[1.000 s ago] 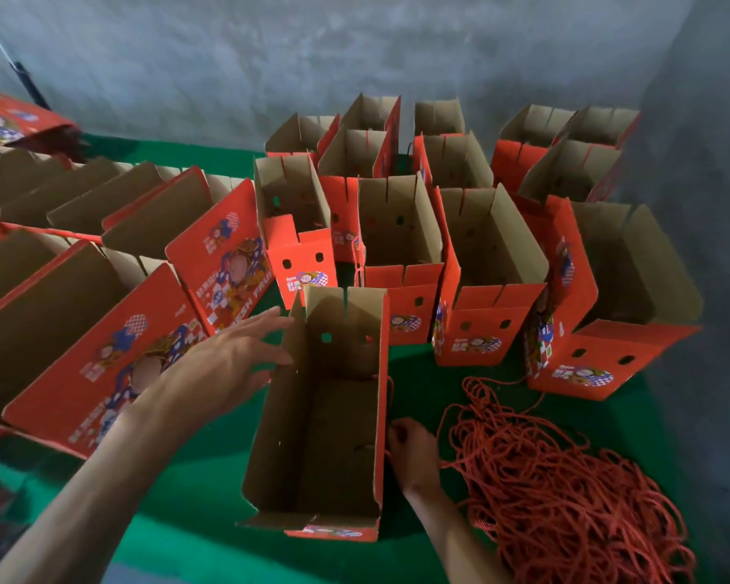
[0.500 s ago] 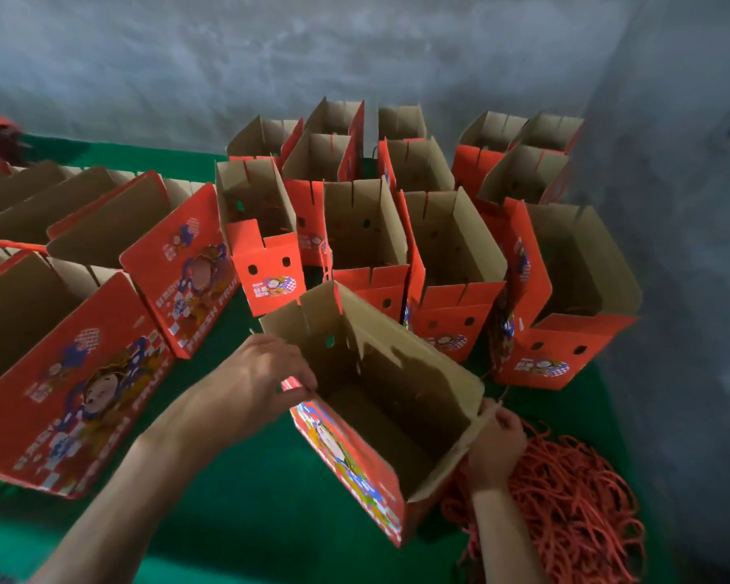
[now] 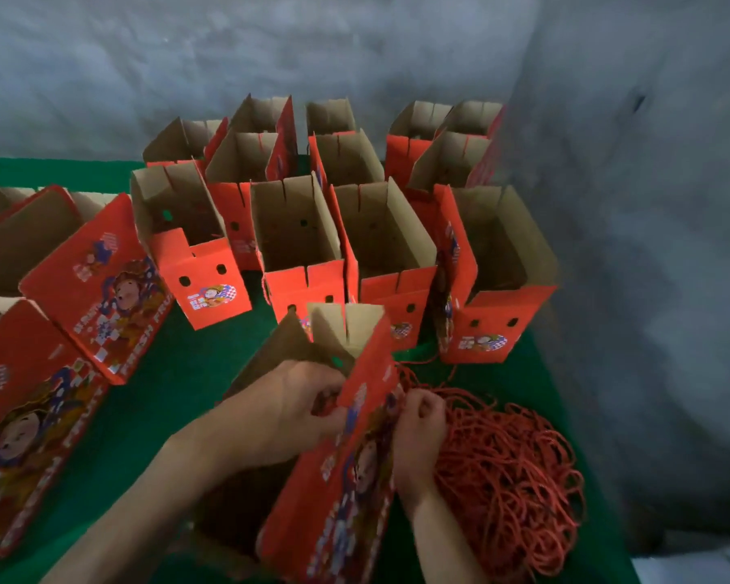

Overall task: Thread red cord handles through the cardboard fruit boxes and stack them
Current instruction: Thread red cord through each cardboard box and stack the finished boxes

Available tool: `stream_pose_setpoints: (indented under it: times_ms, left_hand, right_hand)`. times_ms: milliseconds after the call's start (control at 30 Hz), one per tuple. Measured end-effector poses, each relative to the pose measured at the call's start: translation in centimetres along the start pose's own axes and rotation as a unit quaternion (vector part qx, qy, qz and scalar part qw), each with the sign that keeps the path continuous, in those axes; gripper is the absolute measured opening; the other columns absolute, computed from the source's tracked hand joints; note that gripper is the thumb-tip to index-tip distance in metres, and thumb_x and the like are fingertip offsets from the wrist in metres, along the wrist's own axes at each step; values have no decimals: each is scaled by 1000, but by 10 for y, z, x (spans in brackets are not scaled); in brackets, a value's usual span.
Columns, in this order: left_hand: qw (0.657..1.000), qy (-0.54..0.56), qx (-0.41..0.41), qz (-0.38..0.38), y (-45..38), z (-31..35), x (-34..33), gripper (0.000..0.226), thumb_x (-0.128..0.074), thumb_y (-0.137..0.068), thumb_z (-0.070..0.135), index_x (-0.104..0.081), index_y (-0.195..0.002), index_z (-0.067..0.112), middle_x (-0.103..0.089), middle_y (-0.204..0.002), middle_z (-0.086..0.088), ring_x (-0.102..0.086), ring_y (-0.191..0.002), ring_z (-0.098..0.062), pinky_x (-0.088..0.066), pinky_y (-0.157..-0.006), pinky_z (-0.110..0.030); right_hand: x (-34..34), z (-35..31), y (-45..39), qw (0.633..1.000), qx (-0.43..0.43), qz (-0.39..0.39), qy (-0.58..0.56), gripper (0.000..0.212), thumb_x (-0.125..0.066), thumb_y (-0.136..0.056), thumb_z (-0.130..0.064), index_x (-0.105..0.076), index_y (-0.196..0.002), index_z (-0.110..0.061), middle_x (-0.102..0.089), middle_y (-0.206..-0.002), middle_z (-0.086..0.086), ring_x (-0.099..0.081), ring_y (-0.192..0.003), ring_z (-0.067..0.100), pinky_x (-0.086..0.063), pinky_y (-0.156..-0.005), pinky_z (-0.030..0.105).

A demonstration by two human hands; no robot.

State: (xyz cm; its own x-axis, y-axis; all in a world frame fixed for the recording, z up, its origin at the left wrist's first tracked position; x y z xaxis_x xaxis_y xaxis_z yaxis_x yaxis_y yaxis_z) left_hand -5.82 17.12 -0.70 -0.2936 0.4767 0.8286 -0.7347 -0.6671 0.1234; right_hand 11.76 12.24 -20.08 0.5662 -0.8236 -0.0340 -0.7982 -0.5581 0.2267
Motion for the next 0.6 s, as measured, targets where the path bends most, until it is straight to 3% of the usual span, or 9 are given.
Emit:
stream_pose_setpoints:
  times_ms: [33,167,267,367,433,500,533,567,600]
  left_hand:
    - [1000,27,16,1,-1,-2,-1,16,-61,-93,31,-70,-96,17,-73,-93,5,-69,-82,-7,-57,-75,-33]
    - [975,193,106,-34,-4,-32,-13,11,-61,-97,28,-67,-106,26,-78,-97,7,-77,-83,-10,-63,-74,-31]
    - [939,320,119,-41,-4,-42,-21,19,-58,-96,26,-68,-112,24,-78,-102,-3,-77,-87,-24,-63,-72,-33]
    - [903,374,206,-37,-3,-57,-35,22,-60,-78,31,-75,-85,17,-78,-84,-6,-76,-75,-20,-56,-60,-22]
    - [876,440,186,-63,-3,-56,-51,36,-63,-81,30,-61,-58,2,-65,-68,-4,-65,-67,-12,-43,-50,-18]
    - [882,425,194,-69,-11,-64,-58,38,-49,-103,11,-57,-72,-9,-61,-70,-8,-59,-60,-16,-37,-46,-18]
    - [917,365,132,-95,-14,-55,-61,37,-43,-106,10,-61,-86,-16,-67,-65,-13,-64,-54,-15,-42,-47,-15]
    - [914,386,111,-63,-13,-51,-54,47,-42,-107,24,-66,-98,-15,-73,-69,-14,-72,-60,-15,-51,-55,-15]
    - [873,458,164,-46,-14,-56,-56,60,-38,-106,43,-72,-107,-6,-77,-85,-17,-77,-80,-21,-58,-69,-21]
  right_hand:
    - [-8,1,2,1000,-3,-29,6,17,-54,-103,-12,-60,-89,-6,-67,-72,-2,-62,-69,11,-48,-62,14]
    - [-27,2,4,981,-29,-189,-14,25,-59,-105,-18,-66,-89,-1,-71,-81,13,-71,-77,22,-60,-77,38]
    - [-28,-2,12,966,-16,-254,39,22,-66,-101,-27,-72,-85,-14,-70,-86,12,-69,-80,21,-59,-81,40]
    - [-32,-6,22,956,2,-281,81,17,-69,-98,-33,-73,-84,-26,-72,-85,1,-69,-83,15,-57,-79,31]
    - [-33,-11,22,957,2,-277,88,15,-69,-97,-31,-73,-83,-30,-72,-82,-5,-68,-80,9,-56,-73,22]
    - [-33,-15,21,956,8,-275,103,14,-68,-95,-29,-72,-82,-31,-71,-79,-6,-67,-76,9,-55,-70,21]
    - [-33,-17,21,954,11,-281,109,13,-68,-94,-30,-72,-82,-31,-71,-80,-4,-68,-77,12,-56,-72,24]
    - [-33,-19,21,951,14,-289,114,12,-69,-94,-31,-72,-82,-29,-72,-82,-1,-69,-79,16,-58,-74,29]
    - [-34,-22,21,947,22,-297,121,12,-69,-93,-32,-71,-83,-27,-72,-84,1,-69,-80,20,-58,-75,33]
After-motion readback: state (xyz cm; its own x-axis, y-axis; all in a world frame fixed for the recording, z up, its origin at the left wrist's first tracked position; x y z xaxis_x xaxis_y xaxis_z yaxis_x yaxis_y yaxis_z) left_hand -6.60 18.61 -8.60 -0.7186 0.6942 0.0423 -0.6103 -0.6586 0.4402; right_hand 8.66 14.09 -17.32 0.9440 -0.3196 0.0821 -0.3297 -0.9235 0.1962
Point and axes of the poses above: each hand's wrist, its own y-axis away from the middle knuckle, its own x-axis out of the back of the hand, z = x × y, the point moved 10 cm from there along -y, towards the middle knuckle
